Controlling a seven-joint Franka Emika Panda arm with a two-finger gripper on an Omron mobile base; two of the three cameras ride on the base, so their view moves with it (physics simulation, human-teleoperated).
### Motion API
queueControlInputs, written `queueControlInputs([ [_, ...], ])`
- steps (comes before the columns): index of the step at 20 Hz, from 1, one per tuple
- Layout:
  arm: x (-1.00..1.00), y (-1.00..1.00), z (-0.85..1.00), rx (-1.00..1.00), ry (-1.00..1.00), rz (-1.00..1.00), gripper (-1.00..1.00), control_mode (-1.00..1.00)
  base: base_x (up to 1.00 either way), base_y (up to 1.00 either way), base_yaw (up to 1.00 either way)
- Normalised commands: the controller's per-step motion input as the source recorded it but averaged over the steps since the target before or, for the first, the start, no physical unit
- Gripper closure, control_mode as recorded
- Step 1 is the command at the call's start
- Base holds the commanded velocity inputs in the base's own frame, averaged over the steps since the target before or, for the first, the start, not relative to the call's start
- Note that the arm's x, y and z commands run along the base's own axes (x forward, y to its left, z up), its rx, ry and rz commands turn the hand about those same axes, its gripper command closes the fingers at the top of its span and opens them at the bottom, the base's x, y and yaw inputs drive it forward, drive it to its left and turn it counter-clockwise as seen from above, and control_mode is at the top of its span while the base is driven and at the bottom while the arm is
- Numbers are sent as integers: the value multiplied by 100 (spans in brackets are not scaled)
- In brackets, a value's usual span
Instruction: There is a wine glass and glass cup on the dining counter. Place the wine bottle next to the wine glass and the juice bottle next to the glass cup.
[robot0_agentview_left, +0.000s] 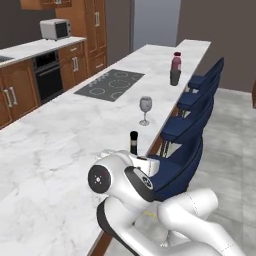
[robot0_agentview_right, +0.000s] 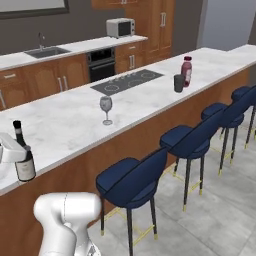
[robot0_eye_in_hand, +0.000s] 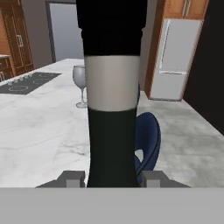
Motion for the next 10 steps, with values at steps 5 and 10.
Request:
queueControlInputs([
  [5, 0, 0, 0, 0, 0, 0, 100, 100, 24, 1, 24],
  [10, 0, 0, 0, 0, 0, 0, 100, 100, 32, -2, 23],
])
